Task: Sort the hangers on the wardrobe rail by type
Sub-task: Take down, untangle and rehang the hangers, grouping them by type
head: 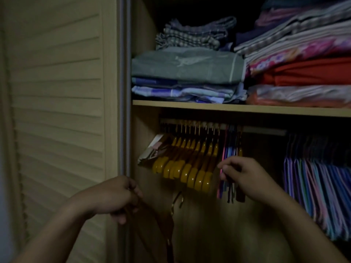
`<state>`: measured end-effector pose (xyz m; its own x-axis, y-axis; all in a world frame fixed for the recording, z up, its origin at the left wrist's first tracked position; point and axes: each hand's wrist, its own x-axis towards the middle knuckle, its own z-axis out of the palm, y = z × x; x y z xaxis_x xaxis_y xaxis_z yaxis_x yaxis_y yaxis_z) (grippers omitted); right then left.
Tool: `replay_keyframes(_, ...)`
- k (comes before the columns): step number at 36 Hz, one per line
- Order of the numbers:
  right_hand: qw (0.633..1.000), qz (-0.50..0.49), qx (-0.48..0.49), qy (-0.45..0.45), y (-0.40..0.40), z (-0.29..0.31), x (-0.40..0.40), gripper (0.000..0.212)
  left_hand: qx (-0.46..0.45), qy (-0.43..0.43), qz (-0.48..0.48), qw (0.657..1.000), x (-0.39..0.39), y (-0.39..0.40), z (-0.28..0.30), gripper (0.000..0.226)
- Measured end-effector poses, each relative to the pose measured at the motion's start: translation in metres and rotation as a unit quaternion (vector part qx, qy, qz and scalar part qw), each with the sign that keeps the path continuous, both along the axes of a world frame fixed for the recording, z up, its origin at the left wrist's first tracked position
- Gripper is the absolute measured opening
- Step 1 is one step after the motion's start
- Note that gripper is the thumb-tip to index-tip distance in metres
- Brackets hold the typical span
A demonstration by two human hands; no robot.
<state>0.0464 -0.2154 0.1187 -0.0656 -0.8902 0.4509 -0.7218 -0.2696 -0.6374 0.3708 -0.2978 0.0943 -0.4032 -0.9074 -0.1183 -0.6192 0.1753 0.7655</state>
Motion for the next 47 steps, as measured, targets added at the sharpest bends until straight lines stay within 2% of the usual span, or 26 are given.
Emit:
replay_keyframes(6,0.99,-0.044,0.019,0.134,-0.019,-0.014,0.013,0.016,0.012,0.015,0.013,1.0,0.003,0.002,0.0,0.025)
replay_keyframes(10,0.969,-0.049,0.019,0.242,-0.041,-0.027,0.044,0.012,-0.004,-0.014,0.025,1.0,0.003,0.001,0.005,0.022)
replay_keyframes(13,0.944,-0.074,0.008,0.323,-0.064,-0.039,0.069,0.028,-0.019,-0.029,0.041,0.999,0.005,0.0,0.013,0.021)
replay_keyframes(19,0.855,-0.199,0.066,0.474,-0.113,-0.067,0.076,0.085,-0.046,-0.035,0.039,0.998,0.012,-0.001,0.015,0.019)
replay_keyframes(25,0.803,-0.231,0.047,0.548,-0.132,-0.085,0.064,0.089,-0.029,-0.013,0.05,0.998,0.019,0.0,0.01,0.019)
replay_keyframes(29,0.803,-0.245,0.033,0.542,-0.138,-0.092,0.055,0.097,-0.021,-0.003,0.041,0.999,0.018,0.002,0.01,0.018)
replay_keyframes(35,0.812,-0.218,0.043,0.539,-0.135,-0.086,0.04,0.085,-0.013,-0.005,0.035,0.999,0.012,0.0,0.008,0.019)
replay_keyframes(39,0.838,-0.189,0.067,0.507,-0.126,-0.078,0.042,0.078,-0.006,0.0,0.031,1.0,0.003,0.0,0.009,0.02)
replay_keyframes(43,0.858,-0.163,0.05,0.484,-0.125,-0.078,0.038,0.078,-0.005,0.01,0.023,1.0,-0.005,0.0,0.007,0.02)
replay_keyframes(47,0.853,-0.157,0.052,0.494,-0.123,-0.079,0.027,0.078,0.01,0.023,0.017,1.0,-0.012,0.0,0.004,0.016)
